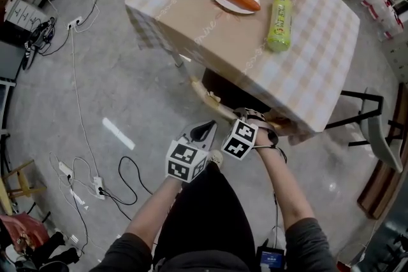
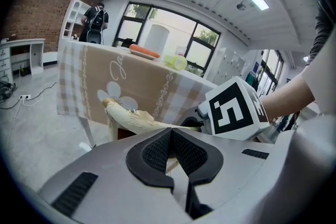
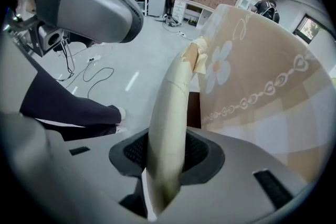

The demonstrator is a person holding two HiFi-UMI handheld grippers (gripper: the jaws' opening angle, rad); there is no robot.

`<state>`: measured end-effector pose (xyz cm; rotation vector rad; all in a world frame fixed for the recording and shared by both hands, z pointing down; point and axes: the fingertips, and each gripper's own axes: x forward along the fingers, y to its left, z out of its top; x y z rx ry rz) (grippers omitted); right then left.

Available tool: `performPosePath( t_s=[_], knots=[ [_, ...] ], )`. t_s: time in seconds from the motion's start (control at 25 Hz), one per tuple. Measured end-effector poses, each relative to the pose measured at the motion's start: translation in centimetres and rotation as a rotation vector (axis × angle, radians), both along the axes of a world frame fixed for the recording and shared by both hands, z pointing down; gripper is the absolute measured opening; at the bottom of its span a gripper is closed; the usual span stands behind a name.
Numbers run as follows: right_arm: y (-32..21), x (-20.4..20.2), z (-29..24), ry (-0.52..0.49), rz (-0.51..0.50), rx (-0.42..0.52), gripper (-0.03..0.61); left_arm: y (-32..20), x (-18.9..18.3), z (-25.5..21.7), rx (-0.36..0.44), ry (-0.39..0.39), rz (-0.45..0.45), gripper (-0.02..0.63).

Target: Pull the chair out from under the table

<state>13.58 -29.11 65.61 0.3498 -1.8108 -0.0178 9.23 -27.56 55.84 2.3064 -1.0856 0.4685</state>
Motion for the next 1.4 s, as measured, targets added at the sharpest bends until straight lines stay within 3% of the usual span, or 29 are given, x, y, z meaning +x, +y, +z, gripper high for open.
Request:
performPosePath(
  t_s=[0.56,1.4],
  knots=[
    [0.1,0.0,0.1,0.015,-0.006,-0.016,0.117,1.1,-1.8,0.3,-0.040,-0.016,-0.048,0.008],
    [4.1,-1.3,0.1,0.024,-0.002,-0.039,0.115,3.5,-3.7,-0.2,-0.042,-0.012,-0.007,0.008]
  ],
)
